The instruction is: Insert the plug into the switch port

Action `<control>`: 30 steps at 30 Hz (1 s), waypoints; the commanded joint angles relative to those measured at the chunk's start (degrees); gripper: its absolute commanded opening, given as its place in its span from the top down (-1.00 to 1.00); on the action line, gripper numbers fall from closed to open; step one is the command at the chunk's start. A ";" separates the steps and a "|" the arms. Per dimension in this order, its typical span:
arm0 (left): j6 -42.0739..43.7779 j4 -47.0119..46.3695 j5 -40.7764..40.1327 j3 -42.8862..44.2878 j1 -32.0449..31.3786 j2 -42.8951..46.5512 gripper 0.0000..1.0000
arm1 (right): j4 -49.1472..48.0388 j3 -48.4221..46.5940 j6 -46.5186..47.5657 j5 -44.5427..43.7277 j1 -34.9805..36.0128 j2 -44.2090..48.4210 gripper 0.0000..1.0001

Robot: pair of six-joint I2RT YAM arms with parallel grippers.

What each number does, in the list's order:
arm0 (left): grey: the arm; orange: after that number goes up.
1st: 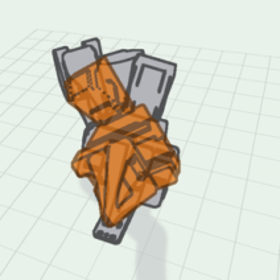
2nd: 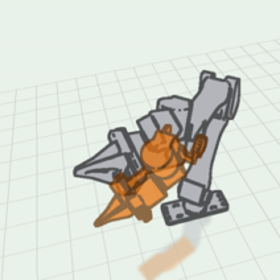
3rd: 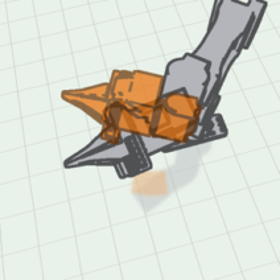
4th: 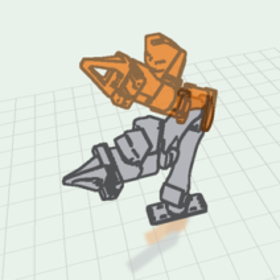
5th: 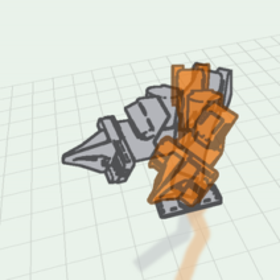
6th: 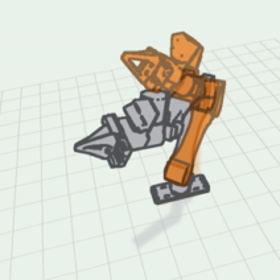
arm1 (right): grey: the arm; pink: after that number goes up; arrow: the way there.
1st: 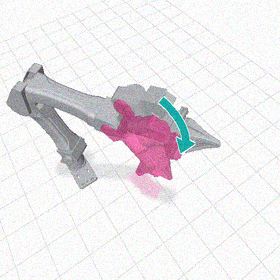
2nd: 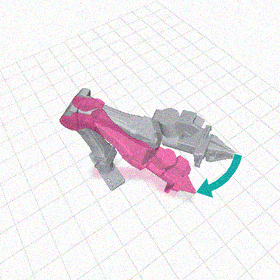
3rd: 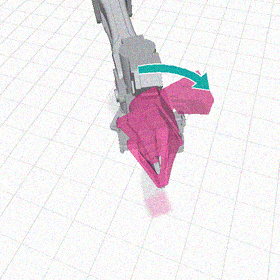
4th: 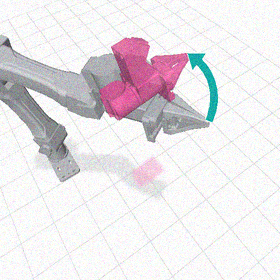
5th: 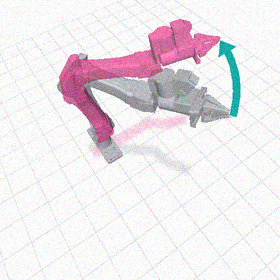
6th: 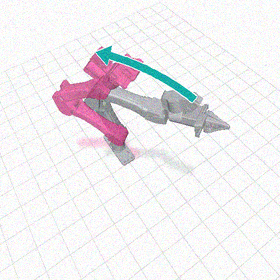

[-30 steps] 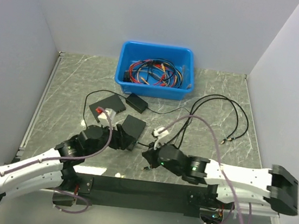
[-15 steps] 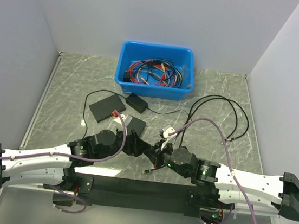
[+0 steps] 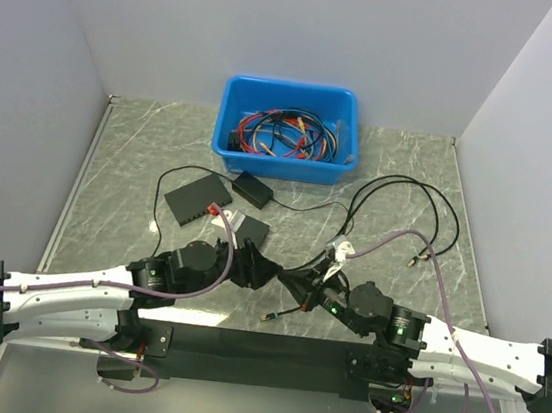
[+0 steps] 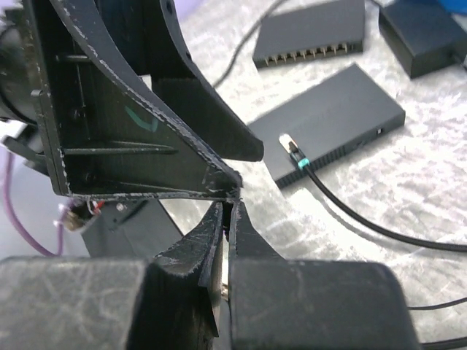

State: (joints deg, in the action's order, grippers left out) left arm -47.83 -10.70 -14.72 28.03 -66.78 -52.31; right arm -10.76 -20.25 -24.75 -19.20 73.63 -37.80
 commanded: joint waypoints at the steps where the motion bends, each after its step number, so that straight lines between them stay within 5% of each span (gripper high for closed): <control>1: -1.38 0.77 -0.49 1.85 -0.54 1.60 -0.25 | -5.14 0.48 0.76 -2.95 -0.15 2.29 1.00; 8: -0.77 -1.69 2.50 5.19 -0.54 -2.88 0.00 | -6.46 0.56 1.20 -3.21 -0.06 2.38 1.00; 11: -1.12 -2.75 3.82 5.81 -0.54 -4.55 0.29 | -6.64 0.65 1.29 -3.56 -0.06 3.43 1.00; 15: -1.73 -4.77 5.14 5.63 -0.54 -5.08 0.99 | -6.99 1.00 1.55 -3.21 -0.06 4.14 1.00; 23: -2.61 -4.16 3.21 4.75 -0.89 -3.50 0.99 | -7.43 1.09 1.11 -2.51 -0.06 4.67 0.96; 26: -4.11 -2.84 0.23 3.87 -0.98 -1.39 0.99 | -6.64 0.83 0.93 -2.77 -0.06 4.32 0.12; 30: -5.51 -3.01 -1.54 2.47 -0.98 0.72 0.99 | -6.02 0.91 0.67 -2.95 0.03 3.70 -0.23</control>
State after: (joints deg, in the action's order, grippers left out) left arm -51.79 -13.47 -13.87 31.53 -67.42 -53.60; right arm -13.96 -18.61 -23.79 -21.43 73.60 -34.26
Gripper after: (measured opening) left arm 0.035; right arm 0.598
